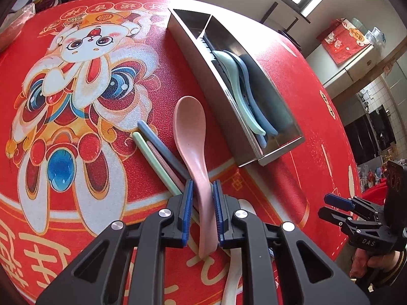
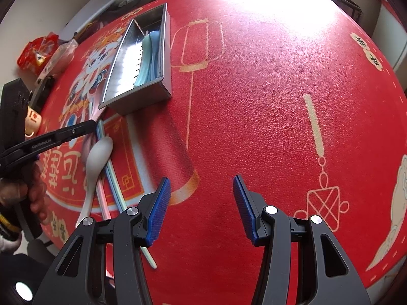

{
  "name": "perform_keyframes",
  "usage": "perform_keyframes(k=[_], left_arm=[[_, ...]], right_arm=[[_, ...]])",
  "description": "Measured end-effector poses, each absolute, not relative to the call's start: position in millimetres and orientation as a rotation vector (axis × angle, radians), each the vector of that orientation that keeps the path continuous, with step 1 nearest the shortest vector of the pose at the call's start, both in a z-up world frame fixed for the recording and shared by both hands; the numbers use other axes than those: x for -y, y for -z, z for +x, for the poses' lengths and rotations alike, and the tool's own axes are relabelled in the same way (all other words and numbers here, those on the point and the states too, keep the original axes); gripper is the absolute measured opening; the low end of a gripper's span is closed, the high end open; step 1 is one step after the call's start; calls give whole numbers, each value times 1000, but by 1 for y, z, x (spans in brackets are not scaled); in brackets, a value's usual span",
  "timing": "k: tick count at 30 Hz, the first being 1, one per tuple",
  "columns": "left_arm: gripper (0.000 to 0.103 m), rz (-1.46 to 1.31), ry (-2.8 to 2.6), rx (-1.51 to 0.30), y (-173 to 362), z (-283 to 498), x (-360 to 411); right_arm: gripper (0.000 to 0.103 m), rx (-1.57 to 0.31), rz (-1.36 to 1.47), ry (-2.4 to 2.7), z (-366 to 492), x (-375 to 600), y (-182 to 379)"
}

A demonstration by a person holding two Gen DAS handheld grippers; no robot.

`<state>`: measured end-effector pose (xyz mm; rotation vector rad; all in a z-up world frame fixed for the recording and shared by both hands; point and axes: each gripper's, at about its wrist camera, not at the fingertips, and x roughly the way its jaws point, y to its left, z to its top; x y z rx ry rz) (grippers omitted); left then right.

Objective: Organize utensils
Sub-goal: 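Grasp the white spoon's handle with the right gripper while the left gripper lifts the pink spoon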

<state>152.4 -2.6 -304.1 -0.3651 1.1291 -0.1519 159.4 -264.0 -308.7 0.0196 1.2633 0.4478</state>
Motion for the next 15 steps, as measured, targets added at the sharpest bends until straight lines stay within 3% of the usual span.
perform_keyframes(k=[4, 15], left_arm=[[7, -348, 159, -1141, 306, 155, 6], [6, -289, 106, -1056, 274, 124, -10]], right_arm=[[49, -1261, 18, -455, 159, 262, 308], [49, -1262, 25, -505, 159, 247, 307]])
